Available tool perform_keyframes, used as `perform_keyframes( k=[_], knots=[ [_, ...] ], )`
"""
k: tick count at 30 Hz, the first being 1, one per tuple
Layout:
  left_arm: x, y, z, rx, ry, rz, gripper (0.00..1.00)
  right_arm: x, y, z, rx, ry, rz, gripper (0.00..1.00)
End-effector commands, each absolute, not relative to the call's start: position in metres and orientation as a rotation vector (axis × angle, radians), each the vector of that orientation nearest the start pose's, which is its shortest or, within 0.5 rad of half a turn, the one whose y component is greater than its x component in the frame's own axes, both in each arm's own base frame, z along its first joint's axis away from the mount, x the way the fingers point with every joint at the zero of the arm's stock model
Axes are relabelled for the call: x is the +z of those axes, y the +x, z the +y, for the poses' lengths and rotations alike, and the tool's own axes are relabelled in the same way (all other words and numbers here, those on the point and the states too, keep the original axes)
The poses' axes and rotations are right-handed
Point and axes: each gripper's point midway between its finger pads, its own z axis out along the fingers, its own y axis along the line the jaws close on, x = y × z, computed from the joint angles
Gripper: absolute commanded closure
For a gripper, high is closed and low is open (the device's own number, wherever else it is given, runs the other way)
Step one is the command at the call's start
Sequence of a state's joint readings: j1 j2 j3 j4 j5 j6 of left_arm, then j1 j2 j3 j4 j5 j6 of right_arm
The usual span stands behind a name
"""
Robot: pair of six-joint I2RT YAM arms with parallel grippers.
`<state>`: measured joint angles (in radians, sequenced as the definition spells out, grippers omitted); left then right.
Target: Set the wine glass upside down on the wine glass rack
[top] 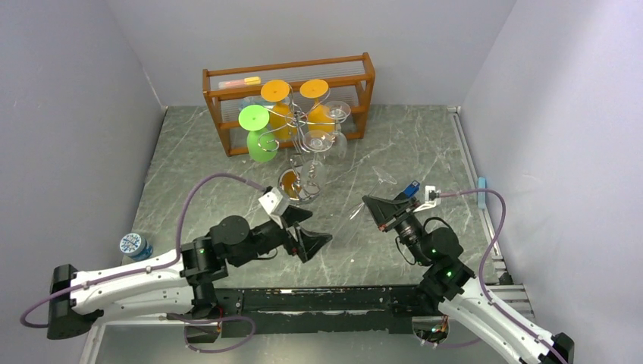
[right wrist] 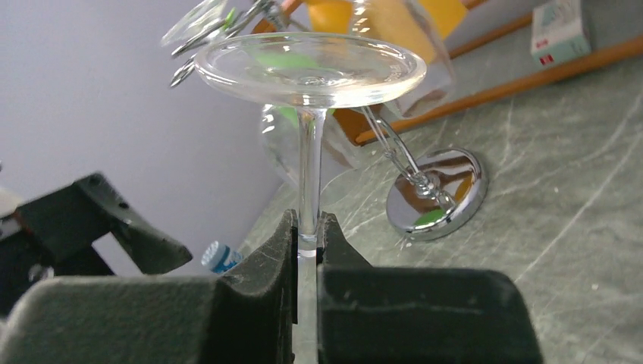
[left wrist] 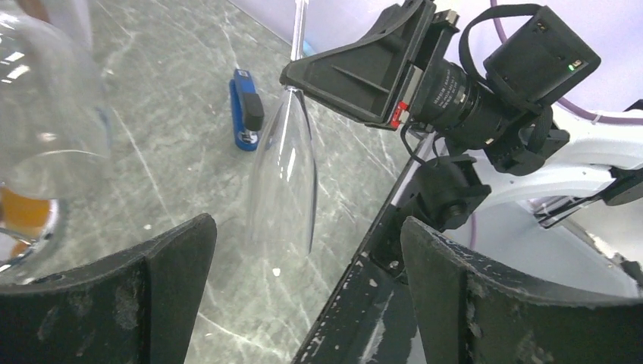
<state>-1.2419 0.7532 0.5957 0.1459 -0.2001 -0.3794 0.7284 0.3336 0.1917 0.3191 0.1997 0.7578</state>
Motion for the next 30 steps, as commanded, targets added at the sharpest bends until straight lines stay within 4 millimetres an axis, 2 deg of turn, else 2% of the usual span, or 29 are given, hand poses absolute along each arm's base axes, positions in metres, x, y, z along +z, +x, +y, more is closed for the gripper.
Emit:
perform_keyframes(
  k=[1, 7, 11, 16, 20, 30],
  knots=[
    [0.303, 0.115, -0.327, -1.261, 0.493, 1.585, 0.07, 0.287, 0.188, 0.192, 1.079, -0.105, 1.31, 1.0],
    [0.331, 0.115, -0.345, -1.336, 0.486, 1.493, 0.08, 0.306, 0.158, 0.217, 1.158, -0.384, 1.23, 1.0],
    [0.349, 0.121, -0.341, -1.347, 0.418, 1.425, 0.05, 0.313, 0.137, 0.228, 1.257, -0.486, 1.16, 1.0],
    [0.362, 0.125, -0.34, -1.368, 0.37, 1.356, 0.06, 0.315, 0.121, 0.239, 1.333, -0.594, 1.125, 1.0],
    [0.362, 0.129, -0.347, -1.354, 0.369, 1.38, 0.14, 0.322, 0.113, 0.244, 1.375, -0.639, 1.093, 1.0],
    [0.353, 0.119, -0.367, -1.399, 0.461, 1.378, 0.44, 0.328, 0.105, 0.247, 1.447, -0.653, 1.056, 1.0]
  ],
)
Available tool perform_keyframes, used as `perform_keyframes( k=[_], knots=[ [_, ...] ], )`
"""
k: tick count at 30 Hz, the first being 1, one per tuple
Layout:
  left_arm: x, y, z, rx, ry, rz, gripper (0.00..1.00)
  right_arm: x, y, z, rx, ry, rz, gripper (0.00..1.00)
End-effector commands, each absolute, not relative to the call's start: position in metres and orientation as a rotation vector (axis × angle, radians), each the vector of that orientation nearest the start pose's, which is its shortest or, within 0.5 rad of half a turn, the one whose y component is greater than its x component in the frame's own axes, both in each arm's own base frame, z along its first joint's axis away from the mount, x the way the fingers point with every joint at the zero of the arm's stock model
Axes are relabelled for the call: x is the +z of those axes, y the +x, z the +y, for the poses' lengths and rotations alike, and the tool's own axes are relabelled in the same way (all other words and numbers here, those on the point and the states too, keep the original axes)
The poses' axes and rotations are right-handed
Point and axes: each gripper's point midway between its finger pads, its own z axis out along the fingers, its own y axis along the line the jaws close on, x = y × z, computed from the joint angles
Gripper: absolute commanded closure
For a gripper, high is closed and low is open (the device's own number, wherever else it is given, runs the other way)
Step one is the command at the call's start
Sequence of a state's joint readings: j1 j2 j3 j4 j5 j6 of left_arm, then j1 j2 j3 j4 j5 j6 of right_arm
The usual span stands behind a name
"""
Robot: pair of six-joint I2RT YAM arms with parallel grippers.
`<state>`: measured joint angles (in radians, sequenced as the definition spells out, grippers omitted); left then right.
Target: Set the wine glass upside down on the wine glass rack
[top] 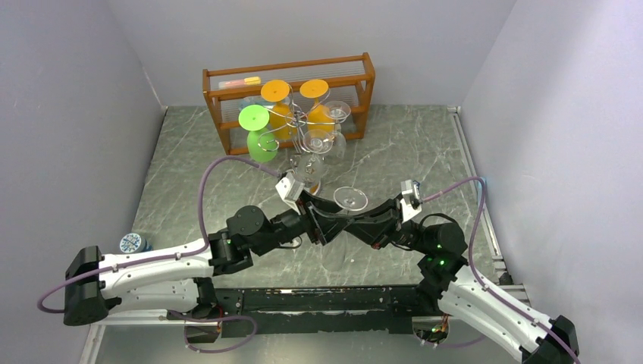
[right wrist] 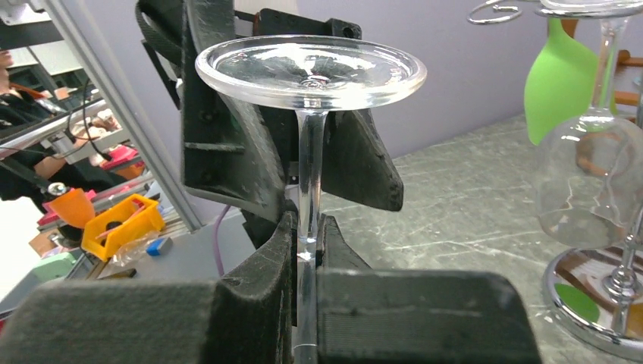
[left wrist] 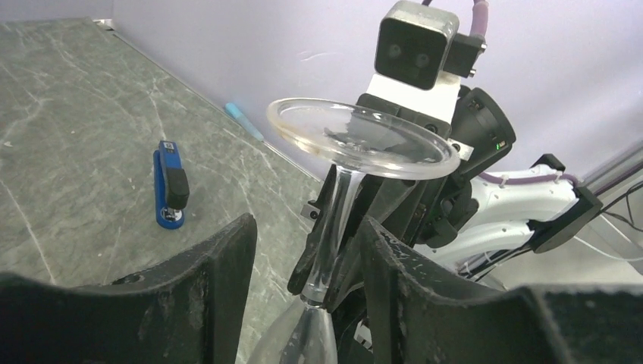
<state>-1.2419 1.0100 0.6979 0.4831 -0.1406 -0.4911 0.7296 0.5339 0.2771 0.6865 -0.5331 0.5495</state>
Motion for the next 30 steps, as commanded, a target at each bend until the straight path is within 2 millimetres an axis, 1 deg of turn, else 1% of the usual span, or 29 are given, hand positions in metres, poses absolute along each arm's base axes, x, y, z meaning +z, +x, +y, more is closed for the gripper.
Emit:
perform_keyframes(
  k=[1, 7, 10, 12, 13, 14, 15, 17, 18, 19, 20, 22, 24, 27, 29, 30],
  knots=[
    [0.352, 0.117, -0.368, -1.402, 0.475, 1.374, 0.47, 0.329, 0.104, 0.247, 1.45, -0.655, 1.052, 1.0],
    [0.333, 0.115, -0.377, -1.383, 0.535, 1.43, 0.61, 0.333, 0.101, 0.246, 1.462, -0.662, 1.032, 1.0],
    [0.329, 0.109, -0.382, -1.407, 0.578, 1.419, 0.76, 0.334, 0.101, 0.246, 1.462, -0.659, 1.029, 1.0],
    [0.328, 0.105, -0.383, -1.413, 0.607, 1.412, 0.9, 0.335, 0.102, 0.246, 1.462, -0.648, 1.039, 1.0],
    [0.326, 0.105, -0.383, -1.409, 0.616, 1.412, 0.94, 0.334, 0.105, 0.246, 1.456, -0.636, 1.058, 1.0],
    [0.327, 0.106, -0.382, -1.402, 0.616, 1.4, 0.95, 0.332, 0.109, 0.246, 1.445, -0.615, 1.081, 0.99],
    [0.327, 0.107, -0.379, -1.388, 0.614, 1.392, 0.95, 0.33, 0.113, 0.246, 1.436, -0.601, 1.108, 0.9],
    [0.327, 0.111, -0.374, -1.346, 0.613, 1.38, 0.95, 0.325, 0.121, 0.245, 1.41, -0.562, 1.154, 0.62],
    [0.327, 0.116, -0.369, -1.304, 0.604, 1.375, 0.95, 0.325, 0.127, 0.243, 1.393, -0.522, 1.179, 0.49],
    [0.328, 0.119, -0.364, -1.259, 0.619, 1.367, 0.95, 0.325, 0.134, 0.24, 1.375, -0.47, 1.219, 0.4],
    [0.327, 0.122, -0.358, -1.202, 0.637, 1.374, 0.95, 0.327, 0.138, 0.237, 1.357, -0.437, 1.245, 0.34],
    [0.329, 0.127, -0.344, -1.142, 0.625, 1.367, 0.95, 0.333, 0.141, 0.231, 1.324, -0.405, 1.279, 0.26],
    [0.329, 0.128, -0.333, -1.105, 0.627, 1.335, 0.95, 0.337, 0.141, 0.228, 1.317, -0.391, 1.32, 0.21],
    [0.325, 0.13, -0.323, -1.037, 0.661, 1.326, 0.95, 0.338, 0.138, 0.23, 1.329, -0.389, 1.41, 0.21],
    [0.323, 0.13, -0.32, -1.009, 0.689, 1.315, 0.95, 0.347, 0.136, 0.231, 1.375, -0.357, 1.436, 0.21],
    [0.322, 0.129, -0.319, -1.001, 0.705, 1.301, 0.95, 0.35, 0.138, 0.231, 1.399, -0.311, 1.456, 0.21]
  ],
)
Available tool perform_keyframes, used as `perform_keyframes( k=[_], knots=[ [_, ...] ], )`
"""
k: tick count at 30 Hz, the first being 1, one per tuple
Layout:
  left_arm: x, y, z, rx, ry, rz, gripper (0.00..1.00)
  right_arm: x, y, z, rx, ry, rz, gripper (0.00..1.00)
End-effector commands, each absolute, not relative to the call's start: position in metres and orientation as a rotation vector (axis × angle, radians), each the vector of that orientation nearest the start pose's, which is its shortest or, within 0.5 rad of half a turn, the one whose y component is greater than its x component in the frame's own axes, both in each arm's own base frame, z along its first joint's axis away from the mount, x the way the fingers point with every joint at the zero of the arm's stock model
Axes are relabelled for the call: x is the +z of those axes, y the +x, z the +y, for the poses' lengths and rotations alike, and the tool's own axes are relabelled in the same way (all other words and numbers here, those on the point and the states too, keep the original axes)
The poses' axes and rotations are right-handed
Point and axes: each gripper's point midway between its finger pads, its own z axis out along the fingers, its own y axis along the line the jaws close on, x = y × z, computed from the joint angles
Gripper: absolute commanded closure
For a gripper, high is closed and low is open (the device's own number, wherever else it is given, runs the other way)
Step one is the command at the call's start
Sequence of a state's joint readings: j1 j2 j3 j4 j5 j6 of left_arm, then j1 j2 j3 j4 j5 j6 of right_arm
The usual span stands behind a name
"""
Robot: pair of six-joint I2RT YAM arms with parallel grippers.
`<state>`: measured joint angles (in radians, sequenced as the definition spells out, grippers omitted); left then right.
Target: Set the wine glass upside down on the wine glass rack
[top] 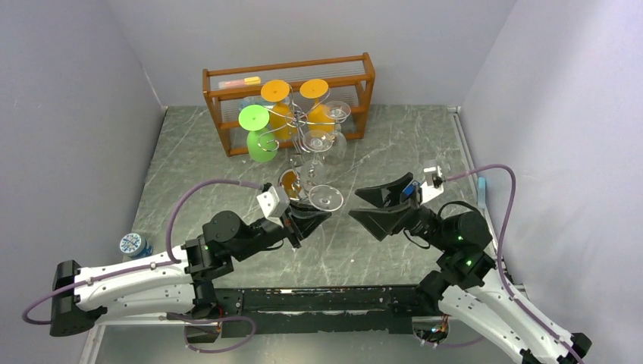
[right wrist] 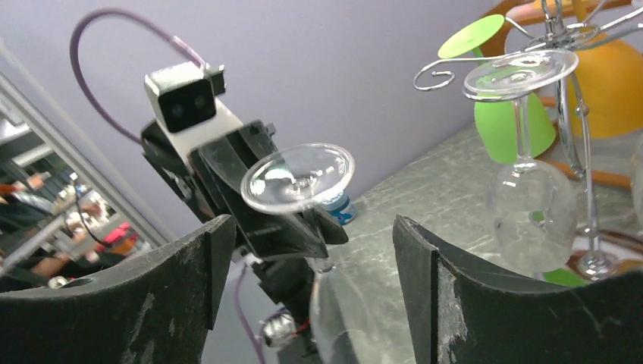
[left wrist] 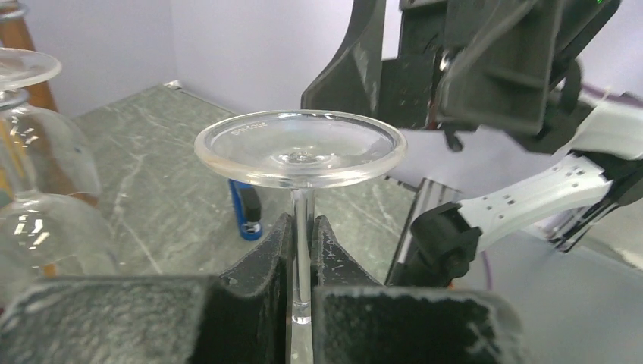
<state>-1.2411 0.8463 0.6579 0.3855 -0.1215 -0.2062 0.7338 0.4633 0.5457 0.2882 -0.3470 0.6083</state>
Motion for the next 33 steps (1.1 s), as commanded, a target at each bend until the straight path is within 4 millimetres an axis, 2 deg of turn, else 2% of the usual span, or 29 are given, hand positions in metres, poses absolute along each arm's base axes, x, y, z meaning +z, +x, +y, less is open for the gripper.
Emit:
perform_keyframes(
  k=[1, 4, 6, 10, 13, 20, 24, 26, 27, 30, 33],
  knots=[
    [0.32, 0.128, -0.318, -0.992, 0.719, 1.289, 0.95, 0.353, 0.142, 0.232, 1.433, -0.241, 1.483, 0.21],
    [0.317, 0.127, -0.315, -0.975, 0.742, 1.25, 0.95, 0.354, 0.147, 0.244, 1.552, -0.124, 1.577, 0.23],
    [0.315, 0.127, -0.314, -0.968, 0.747, 1.231, 0.95, 0.348, 0.15, 0.255, 1.621, -0.081, 1.658, 0.28],
    [0.315, 0.129, -0.312, -0.936, 0.753, 1.188, 0.95, 0.319, 0.16, 0.267, 1.644, 0.064, 1.858, 0.35],
    [0.309, 0.133, -0.31, -0.892, 0.758, 1.197, 0.95, 0.31, 0.157, 0.271, 1.729, 0.169, 1.897, 0.41],
    [0.291, 0.143, -0.299, -0.817, 0.735, 1.227, 0.95, 0.314, 0.145, 0.278, 1.947, 0.235, 1.878, 0.64],
    [0.286, 0.138, -0.306, -0.853, 0.761, 1.219, 0.95, 0.313, 0.145, 0.281, 1.984, 0.26, 1.889, 0.85],
    [0.281, 0.138, -0.31, -0.854, 0.771, 1.236, 0.91, 0.314, 0.145, 0.281, 2.019, 0.282, 1.877, 1.0],
    [0.279, 0.139, -0.311, -0.855, 0.77, 1.243, 0.87, 0.315, 0.146, 0.281, 2.04, 0.299, 1.864, 1.0],
    [0.273, 0.138, -0.314, -0.871, 0.771, 1.267, 0.66, 0.322, 0.143, 0.278, 2.086, 0.324, 1.827, 1.0],
    [0.266, 0.137, -0.318, -0.88, 0.78, 1.283, 0.6, 0.326, 0.143, 0.274, 2.094, 0.341, 1.799, 1.0]
  ],
)
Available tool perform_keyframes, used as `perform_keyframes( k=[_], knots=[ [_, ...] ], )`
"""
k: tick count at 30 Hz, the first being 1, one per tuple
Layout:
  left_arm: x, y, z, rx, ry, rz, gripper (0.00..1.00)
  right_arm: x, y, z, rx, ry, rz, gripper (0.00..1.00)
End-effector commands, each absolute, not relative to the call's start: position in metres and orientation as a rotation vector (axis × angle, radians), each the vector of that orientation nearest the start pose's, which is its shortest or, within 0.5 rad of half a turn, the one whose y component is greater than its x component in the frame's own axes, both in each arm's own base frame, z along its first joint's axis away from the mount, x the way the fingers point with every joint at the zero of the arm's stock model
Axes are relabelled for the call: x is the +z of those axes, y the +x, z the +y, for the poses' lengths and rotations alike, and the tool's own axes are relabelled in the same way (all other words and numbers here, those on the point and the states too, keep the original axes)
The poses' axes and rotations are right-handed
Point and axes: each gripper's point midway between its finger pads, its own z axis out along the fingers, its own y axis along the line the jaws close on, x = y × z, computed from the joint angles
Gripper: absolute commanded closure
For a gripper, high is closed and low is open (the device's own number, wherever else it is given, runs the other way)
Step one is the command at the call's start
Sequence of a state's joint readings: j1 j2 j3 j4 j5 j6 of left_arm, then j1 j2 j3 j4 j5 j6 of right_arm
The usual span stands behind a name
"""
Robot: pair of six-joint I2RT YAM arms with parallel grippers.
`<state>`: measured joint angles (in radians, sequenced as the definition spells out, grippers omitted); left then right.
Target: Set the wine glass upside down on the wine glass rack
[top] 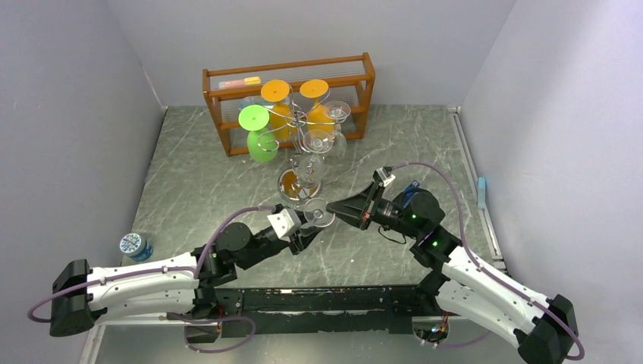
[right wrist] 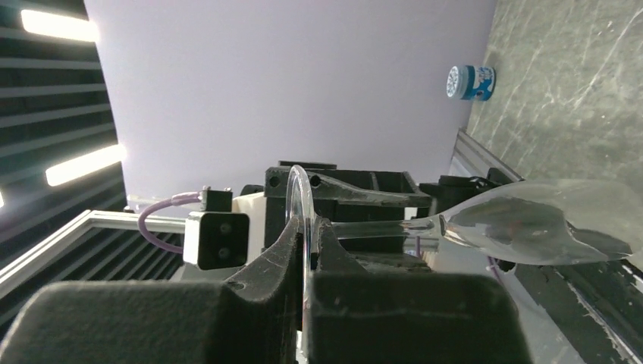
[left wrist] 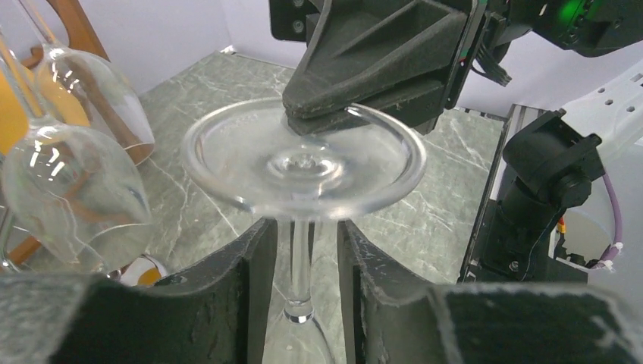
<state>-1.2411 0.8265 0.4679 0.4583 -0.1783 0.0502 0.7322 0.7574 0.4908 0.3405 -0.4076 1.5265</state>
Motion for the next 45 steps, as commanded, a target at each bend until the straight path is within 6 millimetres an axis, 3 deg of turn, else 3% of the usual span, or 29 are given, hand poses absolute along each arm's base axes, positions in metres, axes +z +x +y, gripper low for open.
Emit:
perform_keyframes(
  k=[1, 5, 10, 12, 13, 17, 19, 21, 26, 34, 39, 45],
  knots=[
    [0.264, 0.137, -0.319, -0.882, 0.782, 1.285, 0.6, 0.327, 0.143, 0.273, 2.1, 0.344, 1.79, 1.0],
    [0.257, 0.137, -0.32, -0.884, 0.787, 1.284, 0.64, 0.329, 0.142, 0.271, 2.12, 0.355, 1.771, 1.0],
    [0.255, 0.135, -0.318, -0.877, 0.803, 1.287, 0.8, 0.327, 0.144, 0.267, 2.077, 0.379, 1.773, 1.0],
    [0.255, 0.134, -0.317, -0.877, 0.812, 1.287, 0.94, 0.328, 0.146, 0.265, 2.06, 0.376, 1.76, 1.0],
    [0.255, 0.133, -0.316, -0.878, 0.811, 1.288, 0.95, 0.329, 0.147, 0.265, 2.044, 0.364, 1.755, 1.0],
    [0.254, 0.141, -0.308, -0.837, 0.775, 1.332, 0.95, 0.332, 0.156, 0.262, 1.872, 0.289, 1.758, 0.47],
    [0.253, 0.148, -0.301, -0.799, 0.739, 1.365, 0.95, 0.329, 0.163, 0.257, 1.778, 0.289, 1.77, 0.29],
    [0.255, 0.154, -0.29, -0.764, 0.689, 1.386, 0.95, 0.321, 0.172, 0.25, 1.68, 0.316, 1.785, 0.19],
    [0.268, 0.172, -0.253, -0.638, 0.547, 1.429, 0.95, 0.319, 0.186, 0.234, 1.524, 0.342, 1.746, 0.16],
    [0.309, 0.203, -0.217, -0.484, 0.374, 1.428, 0.95, 0.318, 0.19, 0.233, 1.474, 0.308, 1.738, 0.15],
    [0.324, 0.233, -0.219, -0.481, 0.378, 1.439, 0.95, 0.312, 0.19, 0.238, 1.484, 0.297, 1.755, 0.16],
    [0.321, 0.262, -0.237, -0.616, 0.456, 1.48, 0.95, 0.316, 0.19, 0.233, 1.454, 0.284, 1.737, 0.16]
  ],
)
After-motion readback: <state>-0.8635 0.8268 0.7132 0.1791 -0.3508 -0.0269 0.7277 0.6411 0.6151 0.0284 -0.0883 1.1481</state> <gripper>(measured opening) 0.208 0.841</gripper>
